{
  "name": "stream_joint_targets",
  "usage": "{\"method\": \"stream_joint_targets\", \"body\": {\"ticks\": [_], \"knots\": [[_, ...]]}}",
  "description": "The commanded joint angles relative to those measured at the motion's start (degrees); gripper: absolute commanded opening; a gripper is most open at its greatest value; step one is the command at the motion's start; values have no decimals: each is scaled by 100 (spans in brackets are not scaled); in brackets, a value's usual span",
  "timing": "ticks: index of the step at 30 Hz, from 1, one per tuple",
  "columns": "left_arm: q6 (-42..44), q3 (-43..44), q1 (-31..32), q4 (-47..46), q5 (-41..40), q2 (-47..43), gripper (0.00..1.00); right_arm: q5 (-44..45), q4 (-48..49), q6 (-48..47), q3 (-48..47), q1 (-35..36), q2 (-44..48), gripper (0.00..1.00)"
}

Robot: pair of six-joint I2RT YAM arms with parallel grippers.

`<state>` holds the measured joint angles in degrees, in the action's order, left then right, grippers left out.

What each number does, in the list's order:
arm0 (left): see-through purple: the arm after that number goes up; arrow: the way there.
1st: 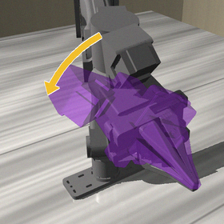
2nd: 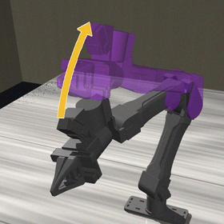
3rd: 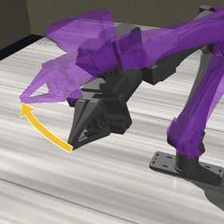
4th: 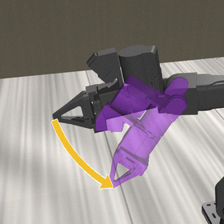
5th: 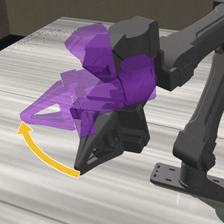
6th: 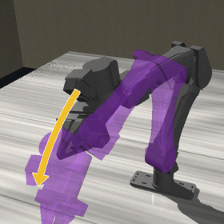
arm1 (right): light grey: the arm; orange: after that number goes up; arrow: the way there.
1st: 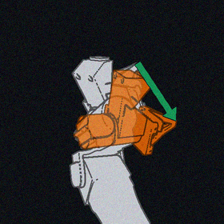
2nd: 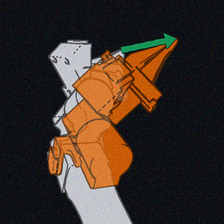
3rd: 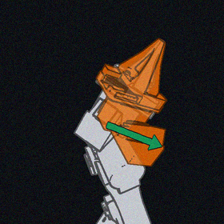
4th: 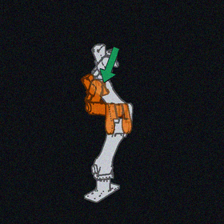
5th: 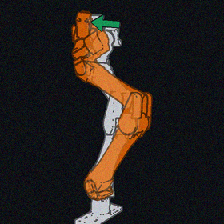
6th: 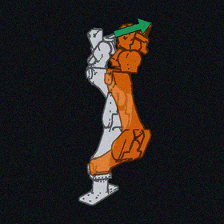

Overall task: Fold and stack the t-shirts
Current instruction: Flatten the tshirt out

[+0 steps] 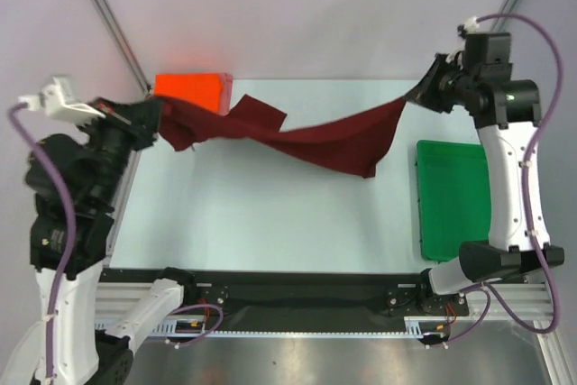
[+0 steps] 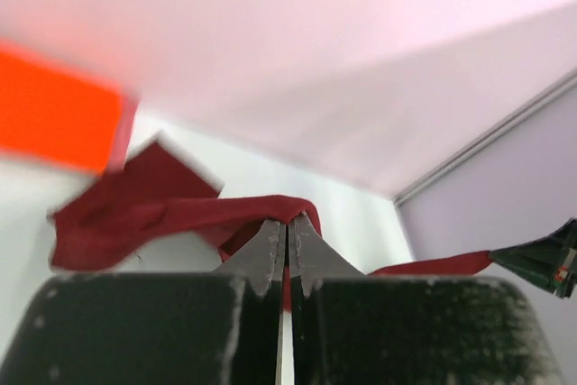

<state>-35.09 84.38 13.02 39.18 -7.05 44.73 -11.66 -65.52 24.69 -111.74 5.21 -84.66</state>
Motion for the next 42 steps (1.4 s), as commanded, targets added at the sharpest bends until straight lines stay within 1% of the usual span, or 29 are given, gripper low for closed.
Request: {"method": "stream_joint_targets", "body": {"ticks": [1, 2, 4, 5, 7, 8, 13, 15, 17, 20, 21, 22, 23, 24, 25, 26, 27, 28, 29, 31, 32, 34, 35, 36, 38, 39, 40, 41, 42], "knots": [[871, 1245, 17, -1210, 335, 123, 0, -248, -233, -9, -1111, -11, 283, 0], [968, 1761, 17, -1263, 379, 176, 0, -397, -260, 53, -1313, -12, 310, 0], [1284, 2273, 17, -1421, 545, 325, 0, -608, -190, 194, -1874, -3, 537, 0], [1372, 2746, 17, -1448, 547, 387, 0, -809, 37, 229, -1999, 6, 669, 0], [1549, 3109, 17, -1649, 555, 431, 0, -917, 450, 370, -2053, 24, 968, 0], [1584, 3337, 17, -1755, 521, 423, 0, -969, 904, 396, -2036, 24, 1326, 0], [1637, 3585, 17, -2677, 643, 335, 0, -917, 2340, 756, -1685, -3, 2181, 0], [1733, 3621, 17, -2932, 661, 422, 0, -785, 2727, 809, -1701, -3, 2235, 0], [1804, 3778, 17, -2934, 582, 597, 0, -794, 3017, 845, -1772, -11, 2121, 0], [1866, 3841, 17, -2951, 625, 1098, 0, -750, 3385, 862, -1825, -12, 1761, 0], [1900, 3797, 17, -3099, 661, 1352, 0, -741, 3535, 862, -1607, -12, 1595, 0], [1918, 3622, 17, -3214, 661, 1467, 0, -672, 3885, 845, -1483, -20, 1524, 0], [2014, 3107, 17, -4050, 661, 1886, 1, -575, 4837, 784, -777, -12, 1253, 0], [2041, 3102, 17, -4224, 661, 1890, 0, -574, 4846, 757, -770, -12, 1250, 0], [2094, 3102, 8, -4356, 661, 2264, 0, -583, 5064, 731, -544, -20, 972, 0], [2129, 3250, -1, -4462, 661, 2477, 0, -539, 5388, 713, -515, -12, 813, 0], [2121, 3382, -114, -4680, 844, 2758, 0, -530, 5531, 669, -515, -20, 602, 0], [2086, 3531, -185, -4796, 915, 3248, 0, -548, 5689, 608, -585, -20, 417, 0], [2016, 3881, -272, -4927, 1055, 3574, 0, -513, 5960, 564, -690, -20, -11, 0], [1726, 4418, -536, -5183, 1153, 4181, 0, -495, 6277, 528, -1084, -107, -461, 0], [1621, 5038, -624, -5279, 1275, 4898, 0, -478, 6357, 537, -1252, -160, -733, 0], [1182, 5848, -861, -5709, 1329, 5578, 0, -460, 6498, 616, -1673, -301, -1454, 0], [797, 6097, -1036, -5920, 1346, 6139, 0, -451, 6499, 590, -2197, -328, -1909, 0], [602, 6369, -1108, -6218, 1294, 6457, 0, -425, 6455, 572, -2568, -354, -2183, 0], [355, 6922, -1213, -6422, 1180, 6872, 0, -433, 6324, 598, -3140, -468, -2597, 0], [154, 6943, -1283, -6588, 1058, 7082, 0, -425, 6280, 590, -3648, -477, -2921, 0], [-14, 6856, -1284, -6720, 1048, 7093, 0, -381, 6210, 607, -3809, -477, -3020, 0], [-154, 6603, -1301, -6852, 1048, 7067, 0, -381, 6218, 651, -3907, -651, -3073, 0], [-252, 6539, -1458, -6914, 1074, 7050, 0, -372, 6235, 677, -3882, -697, -3065, 0]]}}
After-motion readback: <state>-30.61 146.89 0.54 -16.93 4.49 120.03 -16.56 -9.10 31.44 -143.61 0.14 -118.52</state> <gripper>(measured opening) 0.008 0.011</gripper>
